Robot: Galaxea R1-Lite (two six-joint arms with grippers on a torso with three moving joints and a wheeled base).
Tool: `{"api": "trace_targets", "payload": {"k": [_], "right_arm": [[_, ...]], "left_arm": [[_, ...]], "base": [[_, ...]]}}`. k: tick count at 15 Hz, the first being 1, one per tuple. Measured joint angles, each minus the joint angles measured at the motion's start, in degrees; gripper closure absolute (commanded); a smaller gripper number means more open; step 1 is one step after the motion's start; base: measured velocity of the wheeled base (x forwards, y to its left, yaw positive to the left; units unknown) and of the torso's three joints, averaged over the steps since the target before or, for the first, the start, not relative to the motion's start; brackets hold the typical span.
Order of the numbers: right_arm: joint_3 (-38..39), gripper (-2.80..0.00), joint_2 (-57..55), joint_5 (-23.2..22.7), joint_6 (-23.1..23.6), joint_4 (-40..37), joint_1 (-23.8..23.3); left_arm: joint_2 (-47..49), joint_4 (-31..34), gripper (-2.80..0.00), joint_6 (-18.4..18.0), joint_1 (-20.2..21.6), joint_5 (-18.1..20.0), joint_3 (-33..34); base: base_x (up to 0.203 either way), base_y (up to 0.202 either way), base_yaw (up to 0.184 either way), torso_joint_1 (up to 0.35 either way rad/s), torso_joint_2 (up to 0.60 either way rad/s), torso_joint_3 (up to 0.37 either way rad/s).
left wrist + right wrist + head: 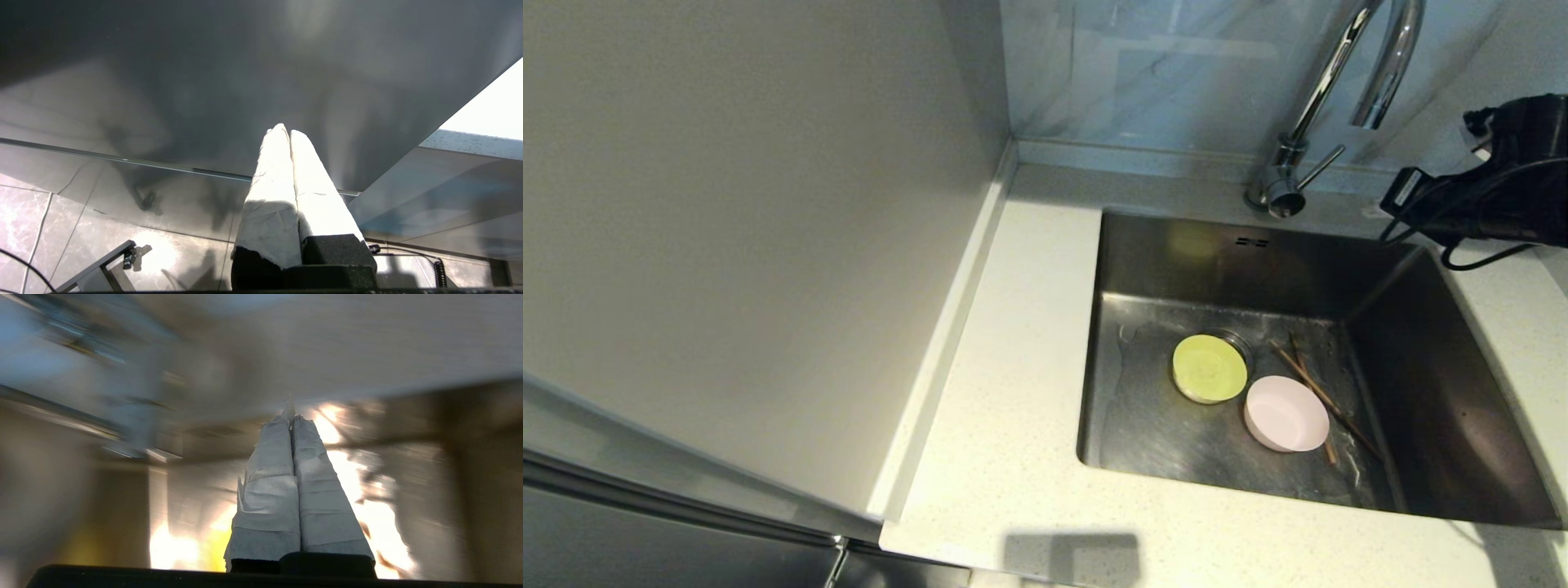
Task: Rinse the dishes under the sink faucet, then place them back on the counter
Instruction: Turn off the faucet, then put a bowl back to the table from the sink
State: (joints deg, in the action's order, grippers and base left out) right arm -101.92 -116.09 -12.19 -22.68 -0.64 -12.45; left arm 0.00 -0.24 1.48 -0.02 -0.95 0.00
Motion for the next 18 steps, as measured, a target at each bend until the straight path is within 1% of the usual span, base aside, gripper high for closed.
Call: {"api": "trace_targets", "payload": {"k": [1, 2, 4, 5, 6, 7, 13, 14, 15, 16, 18], "right_arm": [[2.11, 0.0, 1.22, 0.52, 3.41, -1.45, -1.7], [4.49, 0.0, 2.65, 0.86, 8.12, -4.27, -3.61], [8.55, 0.0, 6.07, 1.23, 19.22, -12.66, -7.04], [10.21, 0.0, 7.63, 1.35, 23.45, -16.36, -7.95], [12.08, 0.0, 9.12, 1.43, 26.36, -18.67, -8.47], [13.93, 0.0, 10.37, 1.48, 28.1, -19.32, -8.67], [25.7, 0.0, 15.98, 0.79, 39.92, -19.42, -8.74], [27.72, -2.8, 16.51, 0.71, 41.88, -18.97, -8.59], [29.58, -2.8, 16.83, 0.76, 43.44, -17.76, -8.24], [31.11, -2.8, 17.03, 0.76, 44.0, -15.65, -7.51], [33.17, -2.8, 17.09, 0.67, 44.04, -13.33, -5.55]], "left_arm": [[0.0, 0.0, 0.0, -0.02, 0.02, 0.01, 0.0], [0.0, 0.0, 0.0, -0.02, 0.02, 0.02, 0.0], [0.0, 0.0, 0.0, 0.0, 0.02, 0.02, 0.0], [0.0, 0.0, 0.0, -0.02, 0.02, -0.01, 0.0], [0.0, 0.0, 0.0, -0.02, 0.02, 0.01, 0.0], [0.0, 0.0, 0.0, -0.02, 0.02, 0.01, 0.0], [0.0, 0.0, 0.0, -0.02, 0.02, 0.02, 0.0], [0.0, 0.02, 0.0, 0.0, 0.02, 0.03, 0.0], [0.0, 0.0, 0.0, 0.0, 0.02, 0.01, 0.0], [0.0, 0.0, 0.0, -0.02, 0.02, 0.02, 0.0], [0.0, 0.02, 0.0, 0.0, 0.02, 0.01, 0.0]], "base": [[0.0, 0.0, 0.0, 0.0, 0.0, 0.0], [0.0, 0.0, 0.0, 0.0, 0.0, 0.0], [0.0, 0.0, 0.0, 0.0, 0.0, 0.0], [0.0, 0.0, 0.0, 0.0, 0.0, 0.0], [0.0, 0.0, 0.0, 0.0, 0.0, 0.0], [0.0, 0.0, 0.0, 0.0, 0.0, 0.0], [0.0, 0.0, 0.0, 0.0, 0.0, 0.0], [0.0, 0.0, 0.0, 0.0, 0.0, 0.0], [0.0, 0.0, 0.0, 0.0, 0.0, 0.0], [0.0, 0.0, 0.0, 0.0, 0.0, 0.0], [0.0, 0.0, 0.0, 0.0, 0.0, 0.0]]}}
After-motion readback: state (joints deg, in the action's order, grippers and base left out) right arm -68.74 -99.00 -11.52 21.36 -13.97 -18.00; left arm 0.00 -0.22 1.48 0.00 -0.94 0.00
